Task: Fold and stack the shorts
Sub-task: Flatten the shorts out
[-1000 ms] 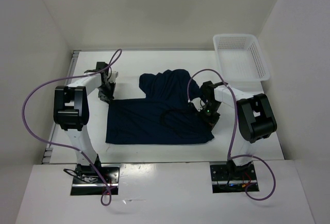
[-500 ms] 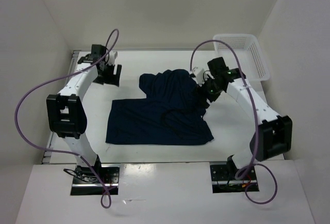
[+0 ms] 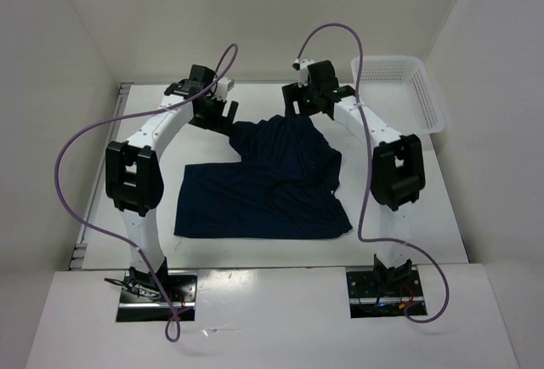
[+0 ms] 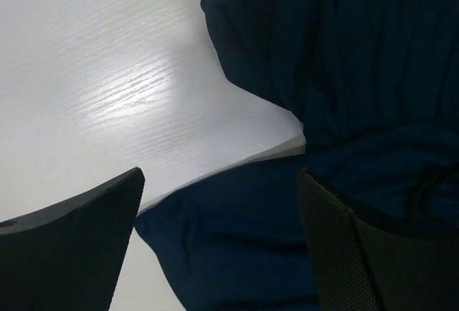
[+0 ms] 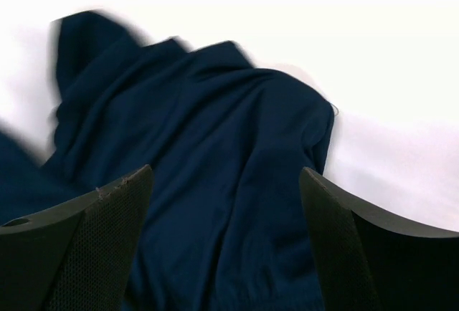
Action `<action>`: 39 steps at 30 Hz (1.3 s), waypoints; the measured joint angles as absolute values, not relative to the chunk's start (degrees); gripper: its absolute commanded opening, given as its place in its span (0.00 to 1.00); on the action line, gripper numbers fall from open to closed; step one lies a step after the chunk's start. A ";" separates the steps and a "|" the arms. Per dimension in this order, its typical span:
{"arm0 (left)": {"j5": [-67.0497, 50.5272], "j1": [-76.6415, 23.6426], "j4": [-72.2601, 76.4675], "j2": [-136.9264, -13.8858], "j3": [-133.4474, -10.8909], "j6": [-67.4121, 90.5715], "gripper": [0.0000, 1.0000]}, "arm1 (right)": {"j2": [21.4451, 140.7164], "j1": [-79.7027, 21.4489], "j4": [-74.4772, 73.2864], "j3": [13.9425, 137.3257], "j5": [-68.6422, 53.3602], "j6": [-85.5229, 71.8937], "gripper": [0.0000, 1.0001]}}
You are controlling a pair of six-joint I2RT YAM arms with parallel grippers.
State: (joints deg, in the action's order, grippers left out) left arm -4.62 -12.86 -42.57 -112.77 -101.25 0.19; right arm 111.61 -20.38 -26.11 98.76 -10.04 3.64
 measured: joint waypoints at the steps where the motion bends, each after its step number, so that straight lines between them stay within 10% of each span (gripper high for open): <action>1: -4.67 -13.06 -42.54 -113.25 -101.25 0.21 0.94 | 114.59 -20.38 -25.23 100.12 -8.23 1.89 0.88; 16: -3.86 -14.06 -41.32 -113.40 -100.29 0.21 0.95 | 133.86 -19.75 -22.70 110.63 5.06 -9.54 0.93; 31: 2.15 -14.33 -40.12 -113.43 -96.05 0.19 0.95 | 138.56 -18.17 -21.50 112.90 -8.75 -9.43 0.07; 39: 7.49 -14.04 -38.48 -112.95 -92.07 0.19 0.95 | 137.29 -19.62 -21.80 112.84 -8.36 -2.46 0.00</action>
